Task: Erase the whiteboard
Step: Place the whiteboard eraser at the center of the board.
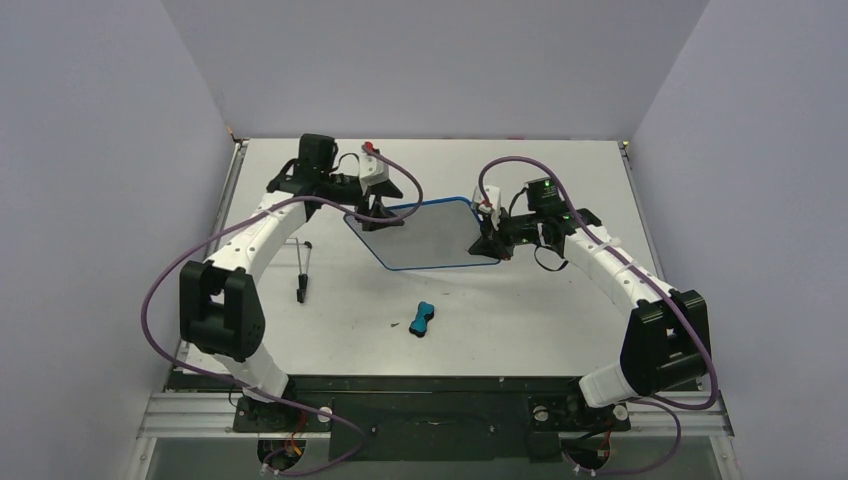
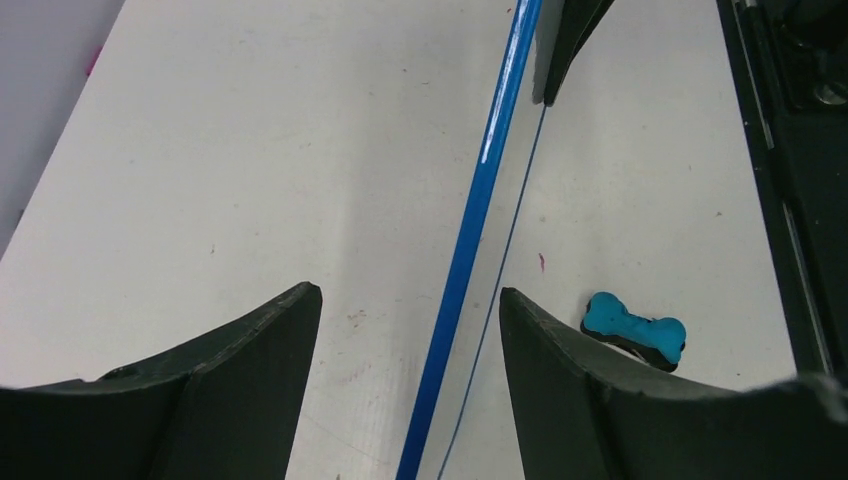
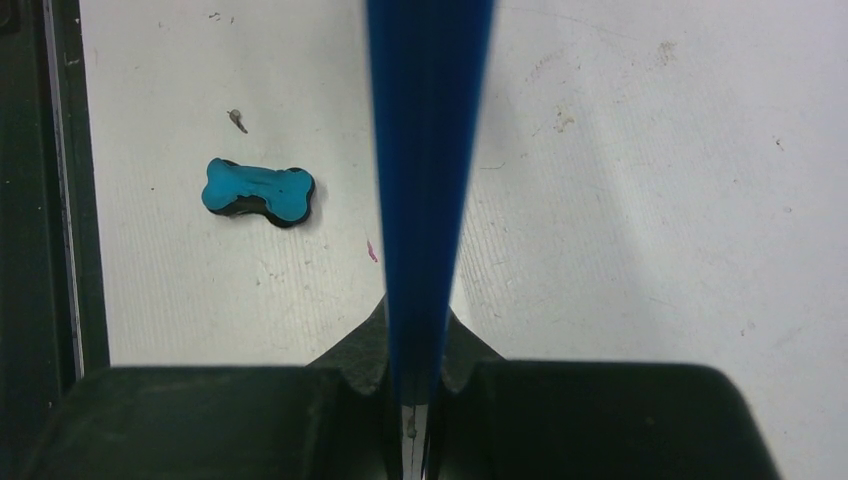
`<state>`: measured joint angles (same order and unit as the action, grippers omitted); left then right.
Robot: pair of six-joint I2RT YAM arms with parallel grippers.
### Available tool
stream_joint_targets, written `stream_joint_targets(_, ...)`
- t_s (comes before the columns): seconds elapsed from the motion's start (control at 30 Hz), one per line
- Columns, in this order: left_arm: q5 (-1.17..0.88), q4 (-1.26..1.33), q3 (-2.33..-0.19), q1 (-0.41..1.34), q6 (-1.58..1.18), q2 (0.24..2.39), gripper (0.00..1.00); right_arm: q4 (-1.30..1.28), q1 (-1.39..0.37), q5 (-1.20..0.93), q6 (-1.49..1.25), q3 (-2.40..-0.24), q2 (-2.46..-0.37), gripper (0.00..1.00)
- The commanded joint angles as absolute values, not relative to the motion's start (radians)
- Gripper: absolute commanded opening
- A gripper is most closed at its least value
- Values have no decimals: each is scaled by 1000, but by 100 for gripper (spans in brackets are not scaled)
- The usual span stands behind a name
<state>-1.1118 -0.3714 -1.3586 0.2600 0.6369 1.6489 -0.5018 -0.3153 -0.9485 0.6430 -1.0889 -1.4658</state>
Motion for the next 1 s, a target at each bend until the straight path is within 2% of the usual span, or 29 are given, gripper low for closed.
stream_joint_targets(0.0, -1033, -697, -1507, 316, 907, 1706, 59, -633, -328, -862, 666, -1092, -1482, 0)
stream_joint_targets(0.03, -1021, -708, -1510, 323, 925, 1710, 56, -633, -328, -862, 666, -1091, -1482, 0)
stream_joint_targets(0.1, -1000, -725, -1504, 334, 945, 1713, 40, -634, -327, -862, 667, -1092, -1484, 0)
stream_joint_targets(0.13, -996, -722, -1500, 334, 946, 1711, 23, -635, -326, -863, 667, -1093, -1485, 0)
stream_joint_targets(0.2, -994, -711, -1488, 334, 948, 1701, 3, -636, -327, -866, 666, -1092, -1487, 0)
stream_joint_targets(0.23, -995, -709, -1486, 334, 949, 1693, 0, -638, -327, -865, 666, -1094, -1489, 0)
stream_joint_targets(0.33, -1024, -703, -1500, 324, 907, 1684, 0, -637, -325, -866, 651, -1098, -1495, 0)
stream_joint_targets(0.4, -1033, -633, -1510, 313, 766, 1679, 0, -638, -321, -863, 608, -1111, -1509, 0)
stream_joint_targets(0.47, -1056, -585, -1520, 296, 626, 1681, 0, -651, -307, -880, 572, -1138, -1536, 17)
stream_joint_targets(0.53, -1059, -574, -1519, 289, 582, 1675, 0, -683, -290, -932, 563, -1178, -1562, 44)
stream_joint_targets(0.57, -1056, -573, -1507, 287, 572, 1667, 0, -703, -280, -946, 560, -1186, -1578, 49)
stream_joint_targets(0.6, -1051, -565, -1500, 286, 568, 1663, 0, -714, -276, -965, 559, -1204, -1585, 59)
stream_joint_targets(0.67, -1051, -549, -1474, 278, 557, 1652, 0, -747, -264, -977, 575, -1236, -1601, 70)
stream_joint_targets(0.8, -1052, -495, -1427, 256, 524, 1634, 0, -785, -219, -972, 612, -1299, -1591, 75)
stream_joint_targets(0.97, -1050, -426, -1410, 229, 455, 1621, 0, -789, -55, -1029, 637, -1402, -1555, 77)
